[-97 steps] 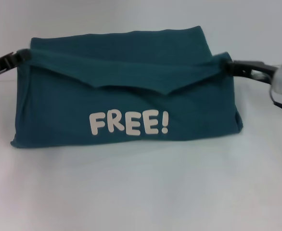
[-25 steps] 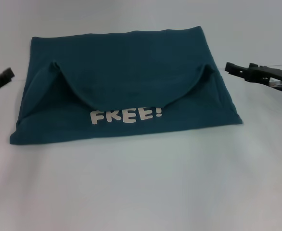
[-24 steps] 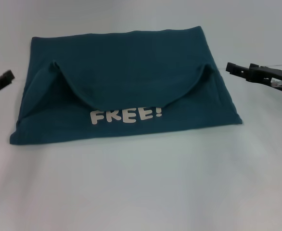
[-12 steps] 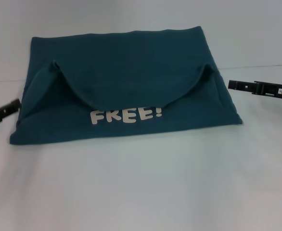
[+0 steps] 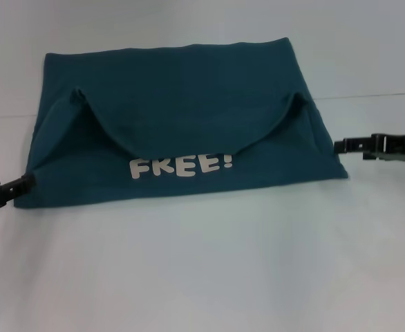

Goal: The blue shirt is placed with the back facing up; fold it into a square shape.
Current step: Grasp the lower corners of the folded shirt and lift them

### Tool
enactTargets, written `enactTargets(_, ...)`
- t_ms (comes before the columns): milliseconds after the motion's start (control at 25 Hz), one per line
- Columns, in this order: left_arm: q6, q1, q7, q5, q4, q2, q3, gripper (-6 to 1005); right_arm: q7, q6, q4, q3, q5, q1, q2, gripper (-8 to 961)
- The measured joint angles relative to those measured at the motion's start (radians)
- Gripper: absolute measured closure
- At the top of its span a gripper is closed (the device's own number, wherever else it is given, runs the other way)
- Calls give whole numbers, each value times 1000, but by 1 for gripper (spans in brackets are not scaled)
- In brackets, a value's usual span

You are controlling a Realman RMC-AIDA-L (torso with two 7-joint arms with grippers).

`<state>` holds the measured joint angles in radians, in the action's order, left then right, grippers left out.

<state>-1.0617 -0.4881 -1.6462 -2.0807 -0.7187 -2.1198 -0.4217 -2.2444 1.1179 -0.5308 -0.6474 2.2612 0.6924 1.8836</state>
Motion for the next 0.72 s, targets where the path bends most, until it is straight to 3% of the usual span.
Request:
enactTargets(160, -23, 11, -1, 1, -16, -2, 0, 122, -5, -23, 8, 0, 36, 6, 16, 66)
enactTargets(440, -27, 12, -1, -3, -14, -3, -1, 122, 26, -175, -5, -50, 37, 17, 88, 69)
enactTargets(600, -28, 13, -1, -5, -13, -3, -2, 122, 26, -220, -6, -84, 36, 24, 108, 70)
enactTargets(720, -28, 13, -1, -6, -12, -3, -2, 122, 25, -210, -10, -84, 32, 25, 105, 71)
